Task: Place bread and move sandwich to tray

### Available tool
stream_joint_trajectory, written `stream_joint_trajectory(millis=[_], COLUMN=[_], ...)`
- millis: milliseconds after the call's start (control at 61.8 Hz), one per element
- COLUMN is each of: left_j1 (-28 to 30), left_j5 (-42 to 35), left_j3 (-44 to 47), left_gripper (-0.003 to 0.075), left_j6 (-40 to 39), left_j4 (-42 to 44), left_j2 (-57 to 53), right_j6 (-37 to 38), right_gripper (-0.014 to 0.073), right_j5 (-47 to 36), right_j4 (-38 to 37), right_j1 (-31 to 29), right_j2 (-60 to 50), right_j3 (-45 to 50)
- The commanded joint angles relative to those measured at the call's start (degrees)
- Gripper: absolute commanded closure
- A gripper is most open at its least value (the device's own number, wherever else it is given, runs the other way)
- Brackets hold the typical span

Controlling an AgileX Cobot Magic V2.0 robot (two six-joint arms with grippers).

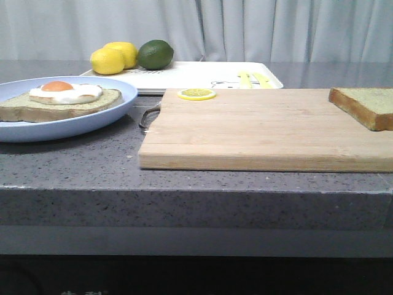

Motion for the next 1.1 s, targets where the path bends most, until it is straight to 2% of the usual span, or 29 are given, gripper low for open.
stream_joint_trajectory(millis=[0,647,776,954,1083], left_j1=[-0.03,-0.03,-0.03,-0.03,-0.03], left_j5=[-4.85,-4.85,-7.76,-8.29,-4.09], left_j3=[0.06,0.06,-0.11,-5.57,-13.3], left_gripper=[0.0741,0.0741,0.0741,0.0741,0.0741], left_j6=[-0.49,-0.49,-0.49,-0.57,-0.57], left_j4=[-0.34,0.63,0.5,-1.28,-1.69], left_j2=[-1.17,-1.17,-1.17,-1.17,-0.32], right_j6=[0.1,0.1,0.1,0.1,0.1], right_gripper=[0.0662,0.0662,0.0662,0.0662,0.0662], right_j5=[-4.84,-5.22,-5.46,-4.53,1.54], right_j4=[-0.66,-0.66,-0.66,-0.66,-0.66], right_j1=[-0.11,-0.1,-0.1,-0.1,-0.1], right_j2=[-1.05,-1.05,-1.05,-1.05,-0.86], right_j3=[-0.27,-0.27,-0.5,-5.59,-13.86])
